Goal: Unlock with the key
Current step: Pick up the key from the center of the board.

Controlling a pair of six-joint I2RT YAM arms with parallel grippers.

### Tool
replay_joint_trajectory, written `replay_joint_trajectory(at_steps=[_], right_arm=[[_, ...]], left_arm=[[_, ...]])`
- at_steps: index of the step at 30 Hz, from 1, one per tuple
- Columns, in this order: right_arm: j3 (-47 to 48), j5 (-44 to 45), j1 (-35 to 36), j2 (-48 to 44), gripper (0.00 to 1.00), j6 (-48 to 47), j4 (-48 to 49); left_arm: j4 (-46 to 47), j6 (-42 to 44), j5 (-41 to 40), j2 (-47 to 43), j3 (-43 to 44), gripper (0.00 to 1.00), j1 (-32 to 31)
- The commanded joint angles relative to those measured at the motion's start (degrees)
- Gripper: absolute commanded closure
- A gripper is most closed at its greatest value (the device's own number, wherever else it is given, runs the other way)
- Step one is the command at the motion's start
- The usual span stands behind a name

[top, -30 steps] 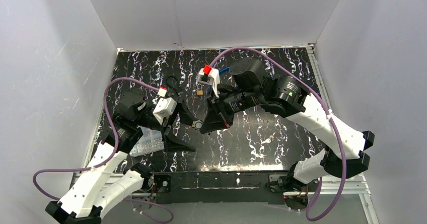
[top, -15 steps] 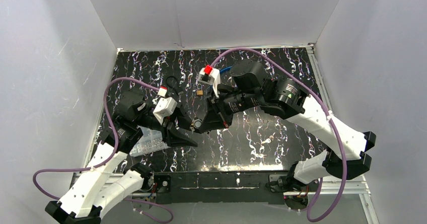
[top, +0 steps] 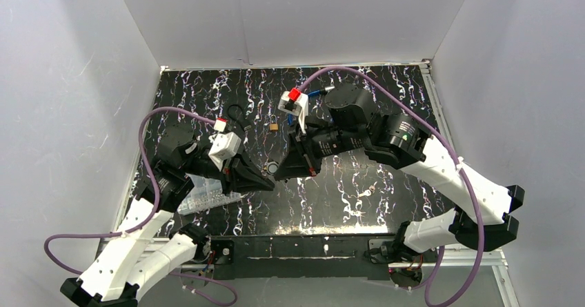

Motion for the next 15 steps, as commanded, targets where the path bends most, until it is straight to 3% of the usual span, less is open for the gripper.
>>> replay_joint_trajectory(at_steps=[1, 5, 15], right_arm=[[-1.5, -0.2, 0.2, -2.1, 0.99, 1.1, 4.7], [-2.8, 1.0, 0.2, -3.4, 0.99, 1.1, 4.4], [-8.9, 4.3, 0.2, -9.0, 0.99, 1.8, 3.2]], left_arm=[[0.1, -0.1, -1.9, -0.1, 2.6, 1.0, -0.2], [-3.0, 2.8, -2.7, -0.4, 2.8, 1.0, -0.2], [-20.4, 21.8, -8.6, -0.9, 6.5, 1.0, -0.2]])
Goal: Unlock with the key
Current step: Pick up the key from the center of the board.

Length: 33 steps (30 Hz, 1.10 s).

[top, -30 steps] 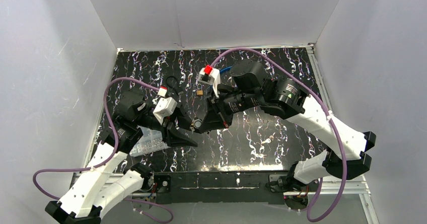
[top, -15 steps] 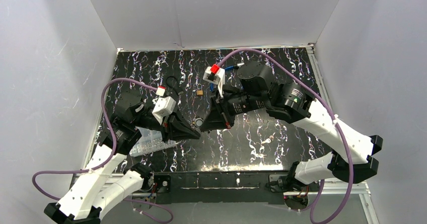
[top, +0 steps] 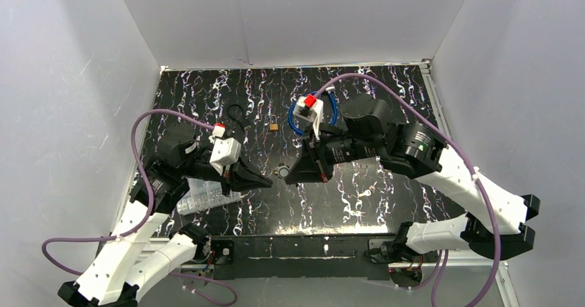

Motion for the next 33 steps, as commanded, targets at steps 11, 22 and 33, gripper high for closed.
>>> replay_joint_trajectory(at_steps=[11, 22, 33], right_arm=[[-7.2, 1.1, 0.2, -4.5, 0.84, 1.5, 2.9], [-0.5, 6.1, -1.4, -5.3, 0.37, 0.3, 3.9], [-8.5, -8.0, -5.0, -1.5, 0.37, 11.7, 25.3]], left_arm=[[-12.2, 19.9, -10.7, -0.7, 6.6, 1.0, -0.2], [-24.7, 74.8, -18.4, -4.2, 8.2, 1.0, -0.3], [-20.8, 107.7, -21.4, -7.6, 2.7, 1.0, -0.3]])
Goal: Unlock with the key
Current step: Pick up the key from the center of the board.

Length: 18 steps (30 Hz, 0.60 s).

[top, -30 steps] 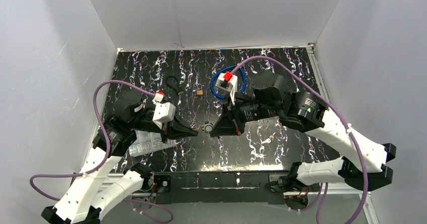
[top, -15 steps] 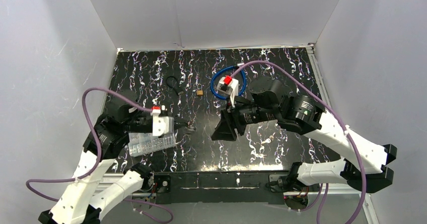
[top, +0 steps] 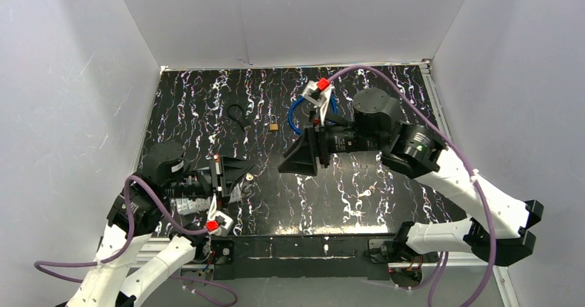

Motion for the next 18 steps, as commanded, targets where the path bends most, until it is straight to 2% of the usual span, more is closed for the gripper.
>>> replay_joint_trajectory(at_steps=[1, 6, 11, 14, 18], right_arm=[[-4.3, -7.0, -1.3, 1.5, 0.36, 6.0, 13.6], [-8.5, -11.2, -4.1, 2.1, 0.37, 11.1, 23.1], [-9.8, -12.1, -4.5, 4.1, 0.4, 14.2, 28.9], [-9.9, -12.8, -4.6, 5.9, 0.41, 16.2, 33.0], [-10.6, -12.6, -4.8, 7.9, 0.44, 17.6, 35.3]], left_arm=[[2.7, 15.4, -1.3, -0.2, -1.2, 1.0, -0.2], [9.1, 19.9, -0.8, -0.8, -3.6, 1.0, -0.1], [13.2, 22.5, -2.5, -0.1, -4.3, 1.0, -0.1], [19.3, 23.2, -4.3, -0.1, -6.6, 1.0, -0.2], [20.9, 23.9, -6.5, 0.6, -6.4, 1.0, -0.2]])
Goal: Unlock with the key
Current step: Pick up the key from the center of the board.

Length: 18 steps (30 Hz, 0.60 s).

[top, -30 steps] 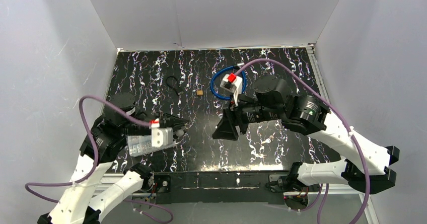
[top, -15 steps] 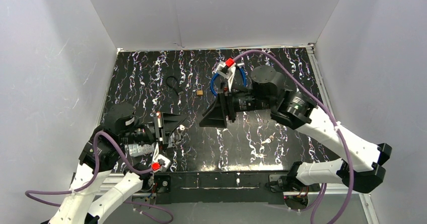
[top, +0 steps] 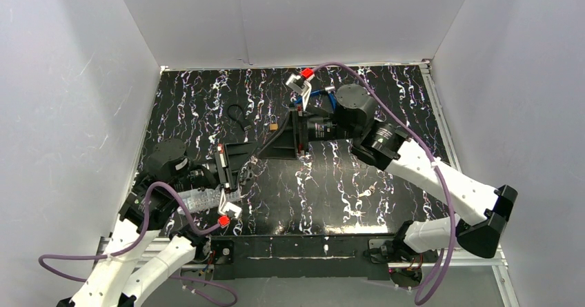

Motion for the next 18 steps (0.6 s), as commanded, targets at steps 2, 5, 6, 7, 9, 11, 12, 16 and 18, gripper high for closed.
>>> replay_joint_trajectory(at_steps=[2, 5, 6, 7, 9, 11, 12, 16, 18], right_arm=[[-1.5, -1.7, -0.6, 2.7, 0.46, 3.9, 9.5], [-2.0, -1.9, -0.9, 3.6, 0.51, 4.7, 10.6], [-2.2, -1.8, -0.9, 3.7, 0.52, 4.8, 10.6], [-2.7, -1.6, -1.0, 3.6, 0.52, 4.8, 10.6], [-3.6, -1.0, -1.4, 3.0, 0.53, 5.0, 10.9], [-4.7, -0.4, -1.9, 2.4, 0.53, 5.2, 11.4], [-5.1, -0.4, -2.2, 2.2, 0.53, 5.5, 11.7], [-5.3, -1.7, -2.6, 3.0, 0.56, 7.5, 14.0], [-5.3, -2.9, -2.6, 3.9, 0.57, 8.9, 16.1]], left_arm=[[5.4, 7.4, -2.8, 0.8, 0.1, 1.0, -0.2], [5.4, 7.0, -3.9, 0.9, 0.6, 1.0, -0.2], [5.5, 6.9, -4.2, 1.0, 0.6, 1.0, -0.2], [5.6, 6.7, -4.4, 1.0, 0.7, 1.0, -0.2], [5.7, 6.6, -4.7, 0.8, 0.5, 1.0, -0.2], [5.7, 6.7, -4.8, 0.7, 0.4, 1.0, -0.3], [5.7, 6.7, -4.8, 0.6, 0.2, 1.0, -0.2], [5.8, 7.3, -4.9, 0.6, -0.1, 1.0, -0.3], [5.9, 7.4, -5.1, 0.7, -0.2, 1.0, -0.3]])
